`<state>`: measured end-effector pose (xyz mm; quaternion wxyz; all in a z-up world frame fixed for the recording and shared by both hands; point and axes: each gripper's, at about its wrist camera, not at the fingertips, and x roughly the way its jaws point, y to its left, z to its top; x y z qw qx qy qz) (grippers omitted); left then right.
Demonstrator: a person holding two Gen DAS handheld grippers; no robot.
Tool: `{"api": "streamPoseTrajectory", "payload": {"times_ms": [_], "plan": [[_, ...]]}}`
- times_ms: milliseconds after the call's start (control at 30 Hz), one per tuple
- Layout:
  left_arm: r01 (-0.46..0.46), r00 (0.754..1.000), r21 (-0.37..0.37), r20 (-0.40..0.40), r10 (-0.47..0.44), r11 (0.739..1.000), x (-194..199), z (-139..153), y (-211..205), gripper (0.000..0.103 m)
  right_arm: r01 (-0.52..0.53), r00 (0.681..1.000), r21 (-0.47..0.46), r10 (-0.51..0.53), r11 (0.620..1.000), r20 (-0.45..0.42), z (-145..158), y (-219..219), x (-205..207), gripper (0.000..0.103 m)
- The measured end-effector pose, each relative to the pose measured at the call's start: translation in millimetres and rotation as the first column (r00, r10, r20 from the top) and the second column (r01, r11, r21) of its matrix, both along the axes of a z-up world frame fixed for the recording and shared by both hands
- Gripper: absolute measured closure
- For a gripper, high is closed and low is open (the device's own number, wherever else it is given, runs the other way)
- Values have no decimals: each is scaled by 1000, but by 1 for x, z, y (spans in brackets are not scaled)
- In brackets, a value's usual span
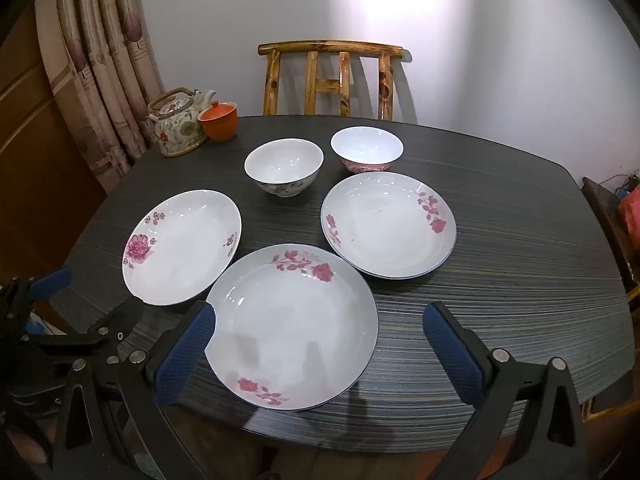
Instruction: Organize plates and bowls
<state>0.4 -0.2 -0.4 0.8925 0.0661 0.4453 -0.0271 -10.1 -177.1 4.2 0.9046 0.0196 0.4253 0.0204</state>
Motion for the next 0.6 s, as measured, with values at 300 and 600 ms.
{"api": "streamPoseTrajectory", "payload": {"times_ms": [300, 600], "plan": [[-8, 1000, -8, -11, 8, 1000, -2, -1, 3, 0, -2, 1000, -9, 3, 1000, 5, 0, 2, -1, 0], [-19, 998, 6, -58, 19, 1000, 2, -11, 5, 0, -1, 1000, -12, 1, 1000, 0, -3, 2, -2, 0]]}}
